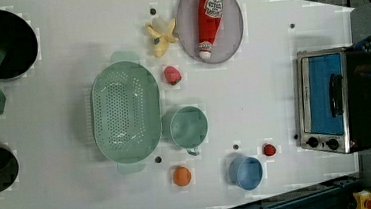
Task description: Flap open oven.
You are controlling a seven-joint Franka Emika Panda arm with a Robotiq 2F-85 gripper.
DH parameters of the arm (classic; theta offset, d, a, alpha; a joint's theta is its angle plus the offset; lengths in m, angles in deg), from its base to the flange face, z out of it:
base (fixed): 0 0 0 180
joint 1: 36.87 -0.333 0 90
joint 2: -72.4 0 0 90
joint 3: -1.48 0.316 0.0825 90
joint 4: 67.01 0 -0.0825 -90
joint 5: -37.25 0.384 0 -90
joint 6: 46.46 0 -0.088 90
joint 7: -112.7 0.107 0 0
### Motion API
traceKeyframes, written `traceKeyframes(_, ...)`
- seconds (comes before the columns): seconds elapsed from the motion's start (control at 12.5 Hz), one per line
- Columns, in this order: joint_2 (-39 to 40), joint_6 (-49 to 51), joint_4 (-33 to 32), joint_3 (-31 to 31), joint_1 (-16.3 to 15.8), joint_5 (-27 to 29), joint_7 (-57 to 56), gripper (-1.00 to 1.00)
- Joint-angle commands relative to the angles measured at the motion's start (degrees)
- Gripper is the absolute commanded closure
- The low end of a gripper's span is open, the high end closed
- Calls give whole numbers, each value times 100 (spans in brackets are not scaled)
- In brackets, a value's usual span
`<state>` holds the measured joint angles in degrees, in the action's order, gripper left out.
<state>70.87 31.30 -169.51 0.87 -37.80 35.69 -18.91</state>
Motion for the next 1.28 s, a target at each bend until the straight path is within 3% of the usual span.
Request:
traceKeyframes(0.08,-2009,1092,-871,-201,122,106,-338,-58)
traceKeyframes(0.24,-2008,1092,-871,-200,121,106,-338,-99)
traceKeyframes(0.4,-2009,1093,-871,-200,121,106,-338,-100)
traceKeyframes(0.48,-2008,1093,-871,-200,121,106,-338,-90)
traceKeyframes(0.96,-1997,1095,-911,-213,132,103,-338,55)
traceKeyframes(1.04,-1988,1095,-947,-224,139,102,-338,65)
traceKeyframes(1.28,-1983,1082,-1218,-303,154,61,-992,65)
